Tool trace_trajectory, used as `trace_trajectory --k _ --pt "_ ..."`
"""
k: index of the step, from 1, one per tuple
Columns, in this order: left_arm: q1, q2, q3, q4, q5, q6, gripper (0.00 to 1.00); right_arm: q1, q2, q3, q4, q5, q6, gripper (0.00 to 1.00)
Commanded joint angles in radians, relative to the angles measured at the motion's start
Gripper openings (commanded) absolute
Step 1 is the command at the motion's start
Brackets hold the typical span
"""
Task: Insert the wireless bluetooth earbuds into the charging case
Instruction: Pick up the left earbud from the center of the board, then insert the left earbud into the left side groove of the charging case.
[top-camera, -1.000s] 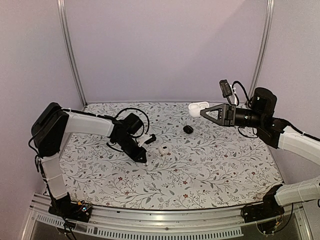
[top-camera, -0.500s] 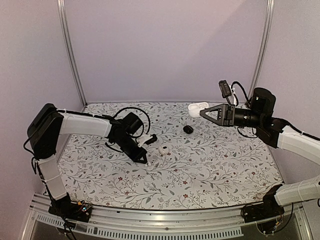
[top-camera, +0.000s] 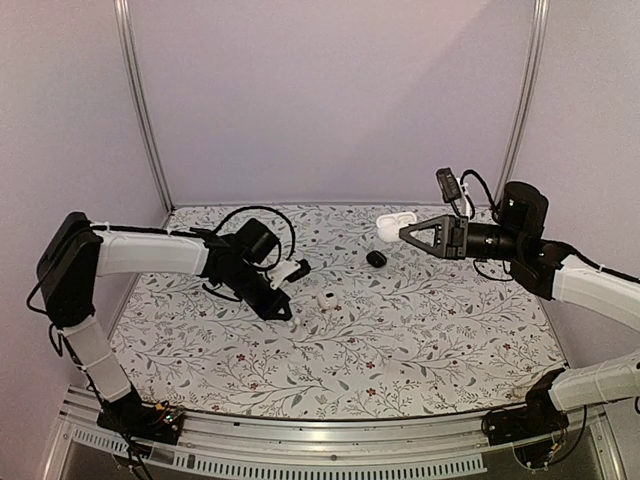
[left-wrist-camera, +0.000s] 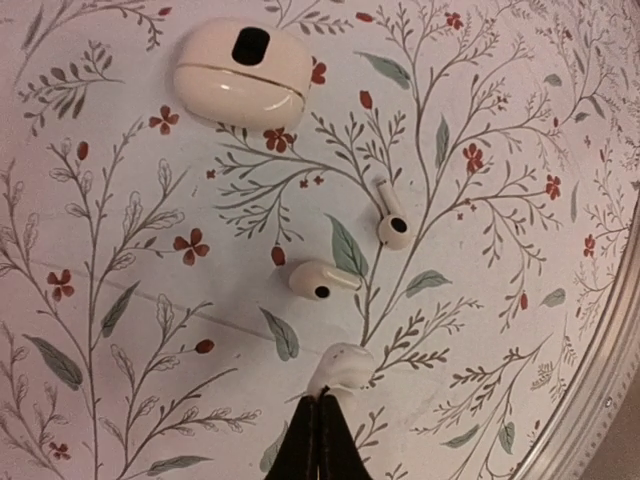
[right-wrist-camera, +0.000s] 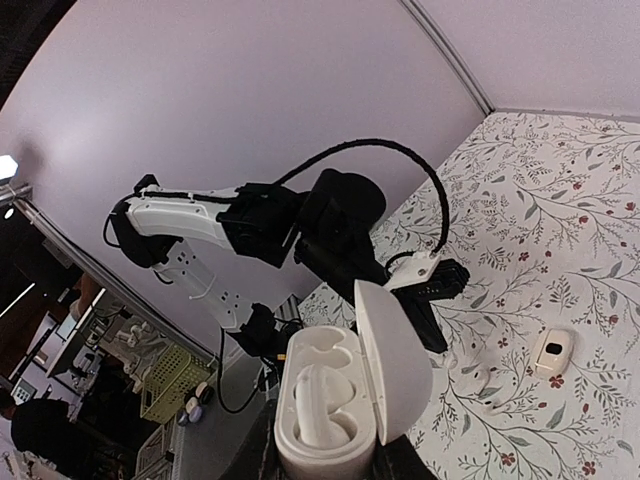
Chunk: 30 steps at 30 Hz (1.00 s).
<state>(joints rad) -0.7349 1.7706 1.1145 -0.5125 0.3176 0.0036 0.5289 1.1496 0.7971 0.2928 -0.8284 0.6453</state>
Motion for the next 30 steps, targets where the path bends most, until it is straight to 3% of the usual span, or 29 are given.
trace_trajectory --k 1,17,30 --pt "-0.017 -0.148 -0.029 0.092 -0.061 -0.026 0.0 -0.006 0.015 -0.06 0.068 -0.039 -0.054 0.0" --pt "-0.15 -0.438 -0.117 0.287 -0.234 0.04 0.0 0.005 0.104 -0.326 0.558 -0.201 -0.309 0.0" --pt "-0.329 -0.484 -0.079 0.364 -0.376 0.083 0.0 0.062 0.257 -0.31 0.605 -0.234 -0.539 0.0"
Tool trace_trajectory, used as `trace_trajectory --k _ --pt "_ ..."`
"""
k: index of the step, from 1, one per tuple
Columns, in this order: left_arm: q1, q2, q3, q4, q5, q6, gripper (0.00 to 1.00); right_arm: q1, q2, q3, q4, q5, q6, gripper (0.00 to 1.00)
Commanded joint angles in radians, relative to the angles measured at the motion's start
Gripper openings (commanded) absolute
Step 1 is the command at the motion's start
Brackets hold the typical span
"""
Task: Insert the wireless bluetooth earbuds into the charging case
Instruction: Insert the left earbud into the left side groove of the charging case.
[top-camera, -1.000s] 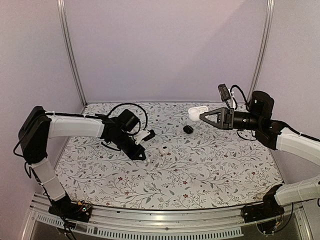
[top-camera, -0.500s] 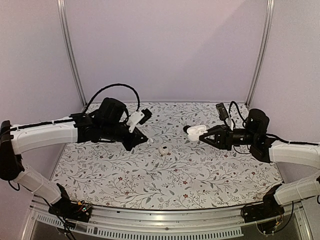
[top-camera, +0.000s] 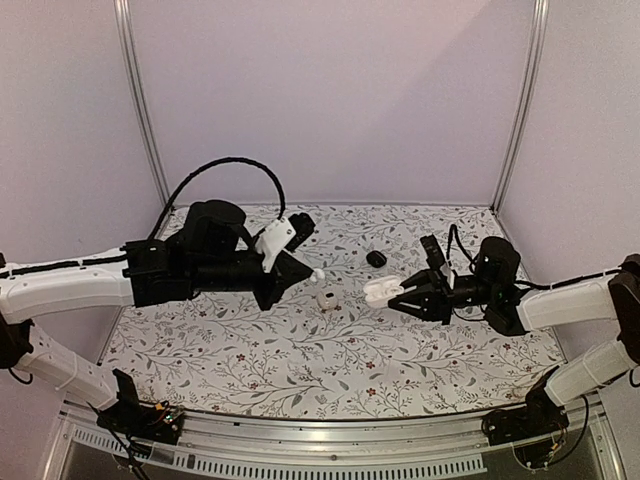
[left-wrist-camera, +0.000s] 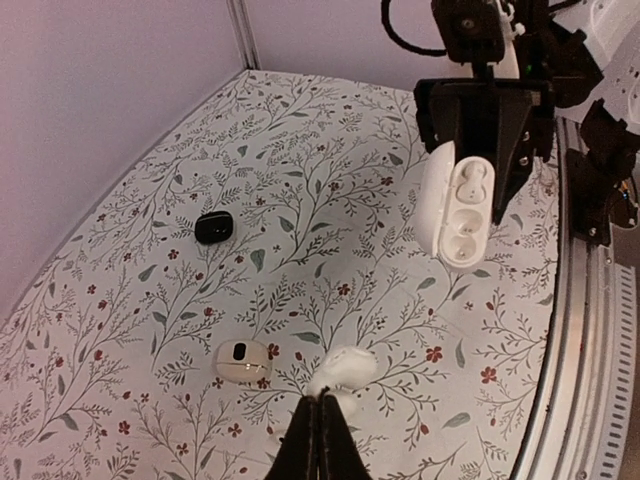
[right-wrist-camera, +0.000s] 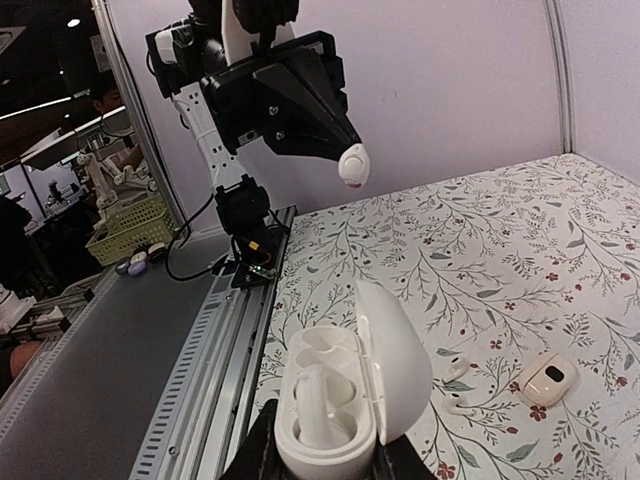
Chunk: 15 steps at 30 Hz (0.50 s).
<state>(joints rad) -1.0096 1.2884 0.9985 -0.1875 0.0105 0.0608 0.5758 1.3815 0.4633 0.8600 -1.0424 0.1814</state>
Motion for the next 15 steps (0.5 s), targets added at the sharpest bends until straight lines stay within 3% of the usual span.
trace_trajectory --k 1,15 --pt "-0.065 0.006 0.049 0.035 -0.081 0.029 0.0 0.018 0.028 0.031 0.023 -0.016 -0.089 0.0" --pt "-0.179 0.137 0.141 0.036 -0.198 0.079 0.0 0.066 0.05 0.101 -0.133 0.082 -0.165 0.0"
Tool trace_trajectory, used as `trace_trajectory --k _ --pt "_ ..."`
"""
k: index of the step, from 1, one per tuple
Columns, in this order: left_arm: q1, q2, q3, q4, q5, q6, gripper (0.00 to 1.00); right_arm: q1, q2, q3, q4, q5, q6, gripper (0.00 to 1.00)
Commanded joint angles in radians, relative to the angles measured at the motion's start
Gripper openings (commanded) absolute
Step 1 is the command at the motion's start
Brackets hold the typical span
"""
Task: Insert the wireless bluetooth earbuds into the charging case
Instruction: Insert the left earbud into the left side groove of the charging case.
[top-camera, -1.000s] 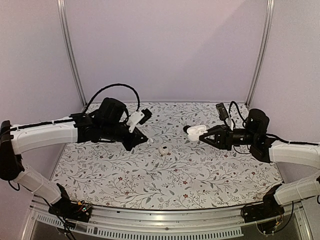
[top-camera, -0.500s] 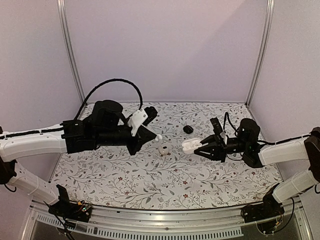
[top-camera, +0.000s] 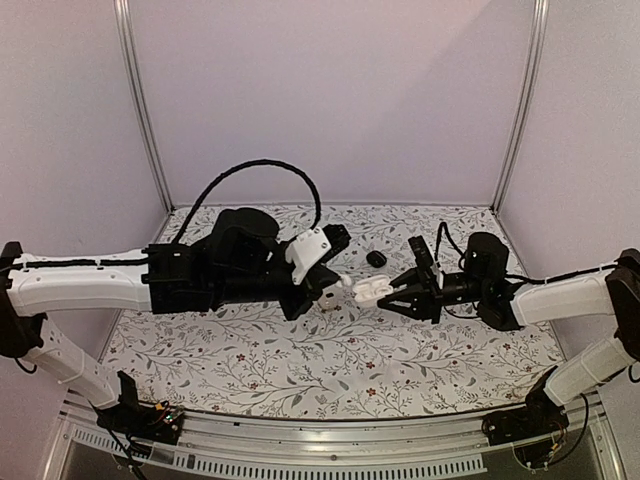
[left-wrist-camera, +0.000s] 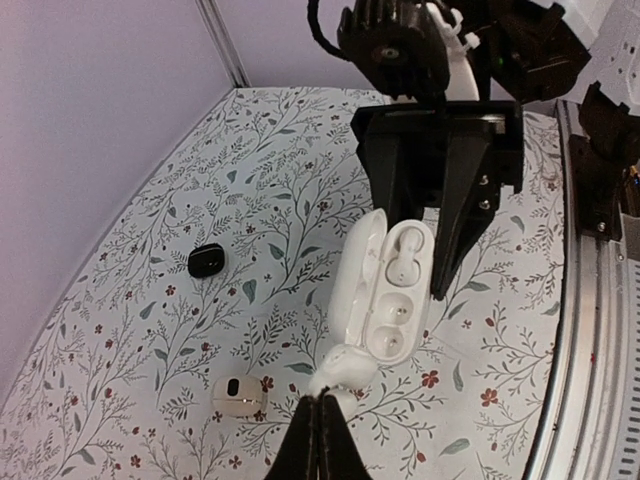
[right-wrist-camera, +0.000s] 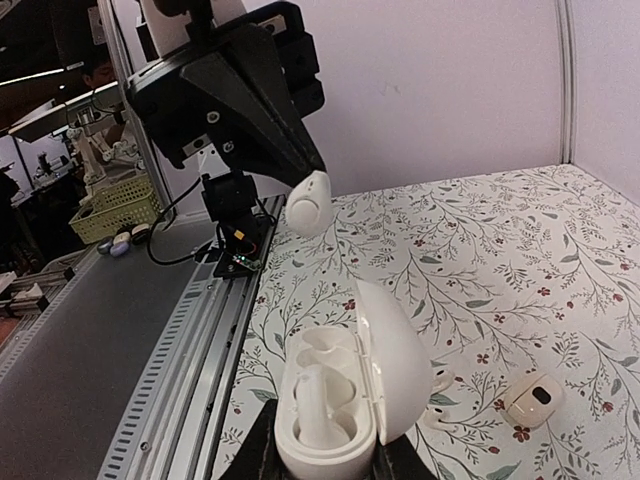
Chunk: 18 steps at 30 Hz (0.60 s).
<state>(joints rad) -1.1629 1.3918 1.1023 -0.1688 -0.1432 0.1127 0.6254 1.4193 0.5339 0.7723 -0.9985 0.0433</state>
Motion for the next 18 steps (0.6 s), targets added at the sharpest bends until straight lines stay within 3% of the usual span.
trace_trajectory --k 1,18 --pt "-0.03 0.044 0.041 0.017 -0.051 0.032 0.0 0.018 0.013 0.033 -0.056 0.043 -0.03 0.0" --pt "-0.06 0.132 0.089 -0.005 -0.089 0.047 0.0 0.034 0.008 0.066 -0.136 0.117 -0.064 0.0"
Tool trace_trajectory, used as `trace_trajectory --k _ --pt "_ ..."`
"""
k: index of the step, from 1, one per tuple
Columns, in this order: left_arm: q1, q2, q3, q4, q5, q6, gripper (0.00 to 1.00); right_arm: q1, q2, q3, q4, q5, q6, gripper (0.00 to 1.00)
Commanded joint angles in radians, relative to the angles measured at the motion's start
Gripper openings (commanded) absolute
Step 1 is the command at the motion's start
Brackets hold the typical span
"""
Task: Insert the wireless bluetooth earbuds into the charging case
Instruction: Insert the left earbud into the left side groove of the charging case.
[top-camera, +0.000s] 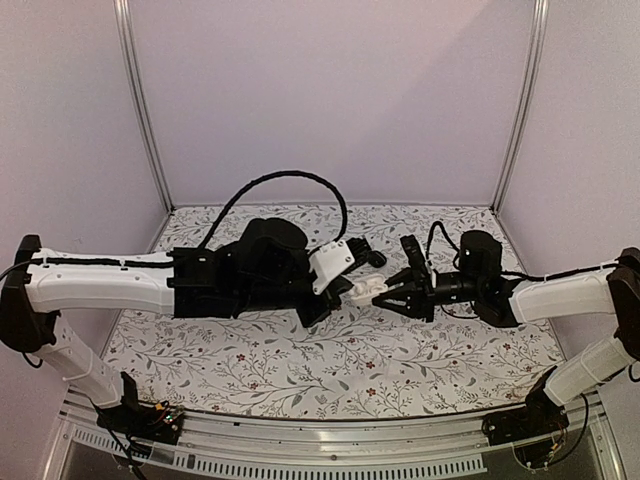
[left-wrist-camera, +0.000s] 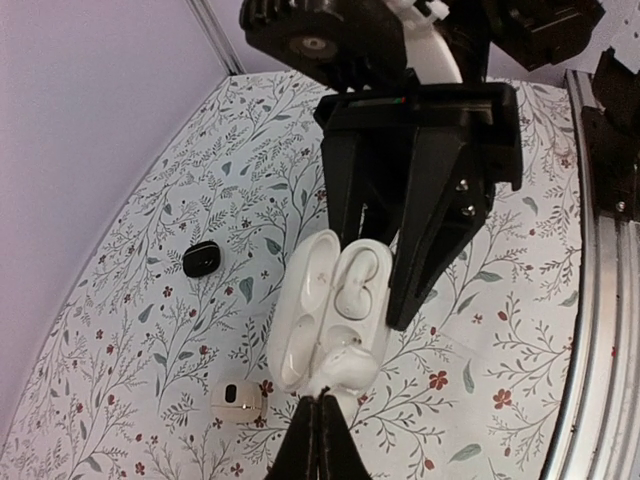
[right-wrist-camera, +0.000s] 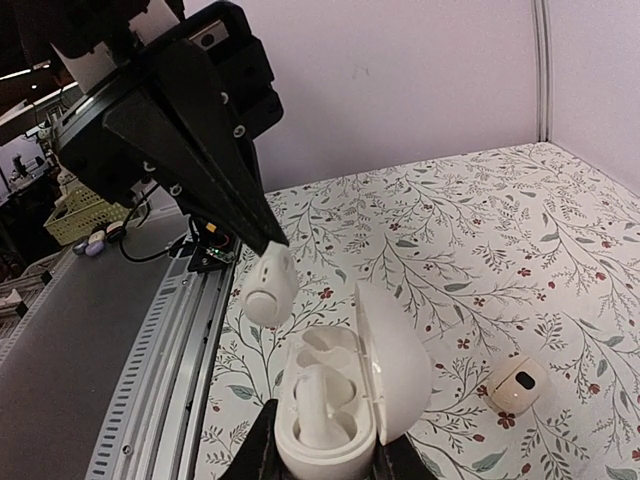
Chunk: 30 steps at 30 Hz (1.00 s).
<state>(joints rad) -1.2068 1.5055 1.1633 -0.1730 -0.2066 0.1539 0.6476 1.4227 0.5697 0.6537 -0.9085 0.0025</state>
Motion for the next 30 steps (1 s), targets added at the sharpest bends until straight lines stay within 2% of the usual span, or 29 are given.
trace_trajectory --k 1,30 --pt "-0.016 0.021 0.029 -0.002 -0.03 0.007 0.0 0.013 0.004 0.031 -0.02 0.031 -0.024 0.0" --pt "-0.016 0.086 0.067 -0.058 -0.073 -0.003 0.0 0.027 -0.016 0.041 -0.02 0.082 0.008 0.0"
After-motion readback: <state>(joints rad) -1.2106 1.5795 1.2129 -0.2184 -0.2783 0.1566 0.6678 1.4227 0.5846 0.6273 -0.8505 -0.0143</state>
